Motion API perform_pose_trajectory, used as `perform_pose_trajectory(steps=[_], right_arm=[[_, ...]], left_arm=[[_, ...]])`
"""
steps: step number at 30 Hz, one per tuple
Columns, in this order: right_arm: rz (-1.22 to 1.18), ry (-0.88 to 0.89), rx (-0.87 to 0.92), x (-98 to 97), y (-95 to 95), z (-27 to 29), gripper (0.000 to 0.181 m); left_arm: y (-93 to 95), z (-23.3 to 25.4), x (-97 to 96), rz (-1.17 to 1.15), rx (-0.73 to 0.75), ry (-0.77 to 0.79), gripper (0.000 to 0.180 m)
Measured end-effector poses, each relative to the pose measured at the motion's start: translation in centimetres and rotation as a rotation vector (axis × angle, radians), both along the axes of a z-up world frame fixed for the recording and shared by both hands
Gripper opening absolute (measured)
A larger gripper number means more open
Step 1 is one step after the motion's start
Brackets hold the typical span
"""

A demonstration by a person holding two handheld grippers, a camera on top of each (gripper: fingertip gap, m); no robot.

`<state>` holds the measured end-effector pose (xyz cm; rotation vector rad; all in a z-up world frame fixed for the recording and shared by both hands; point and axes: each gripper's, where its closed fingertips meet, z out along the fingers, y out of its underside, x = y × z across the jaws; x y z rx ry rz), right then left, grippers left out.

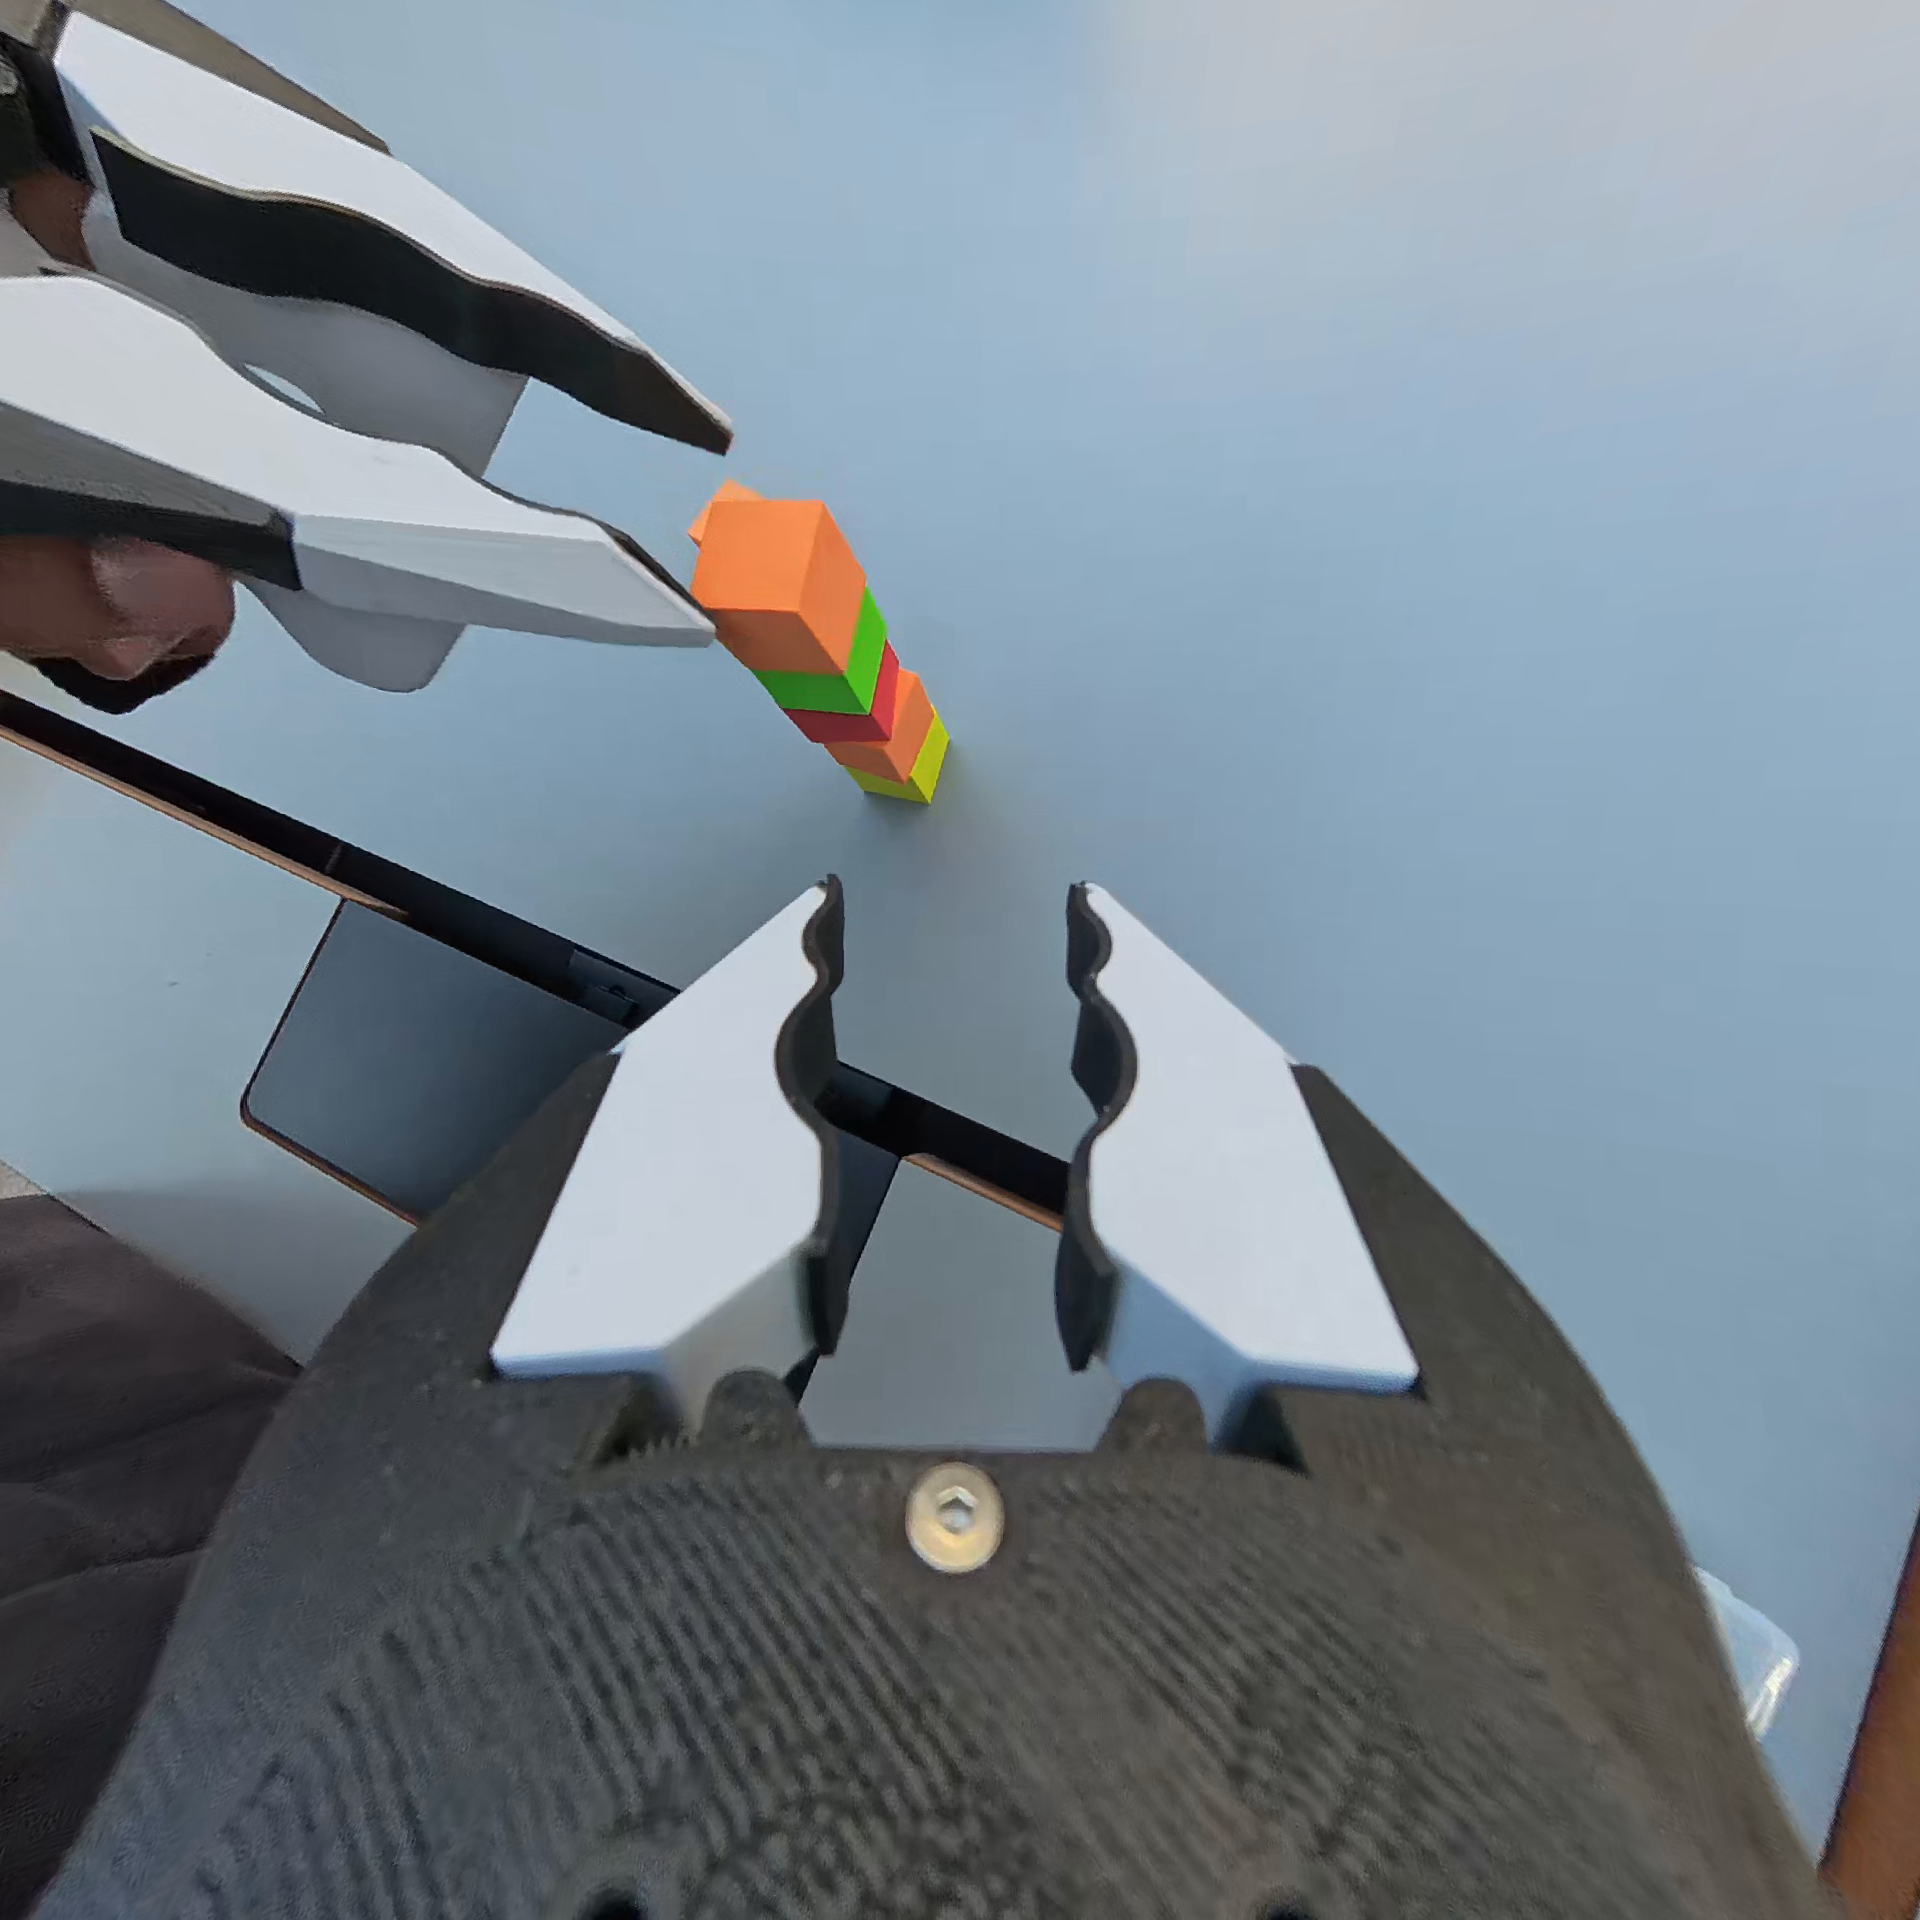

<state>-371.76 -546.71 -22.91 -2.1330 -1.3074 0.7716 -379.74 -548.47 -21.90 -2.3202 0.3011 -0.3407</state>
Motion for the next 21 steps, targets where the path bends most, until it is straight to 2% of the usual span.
perform_pose_trajectory(steps=[3,6,8,11,15,16,17,21], right_arm=[[-0.004,0.003,0.007,0.2,0.3,0.2,0.042],[-0.014,0.004,0.015,0.5,0.6,0.6,0.041],[-0.021,0.006,0.016,0.7,0.7,0.8,0.041],[-0.027,0.009,0.019,0.8,0.7,1.1,0.041],[-0.02,0.01,0.026,0.5,0.4,1.4,0.04],[-0.016,0.009,0.029,0.4,0.3,1.5,0.04],[-0.013,0.007,0.032,0.2,0.2,1.5,0.04],[0.002,0.004,0.053,-0.2,0.0,2.0,0.041]], left_arm=[[-0.1,-0.2,-1.8,0.072,0.016,-0.047,0.047],[0.0,-2.3,-6.6,0.287,0.02,-0.017,0.048],[-0.5,-5.1,-9.9,0.43,-0.054,0.03,0.048],[-0.9,-8.3,-12.1,0.514,-0.136,0.073,0.048],[-1.2,-11.2,-11.3,0.458,-0.213,0.096,0.046],[-1.2,-11.4,-10.8,0.435,-0.219,0.091,0.043],[-1.3,-11.6,-10.5,0.419,-0.227,0.096,0.031],[-1.4,-9.2,-9.7,0.387,-0.16,0.062,0.028]])
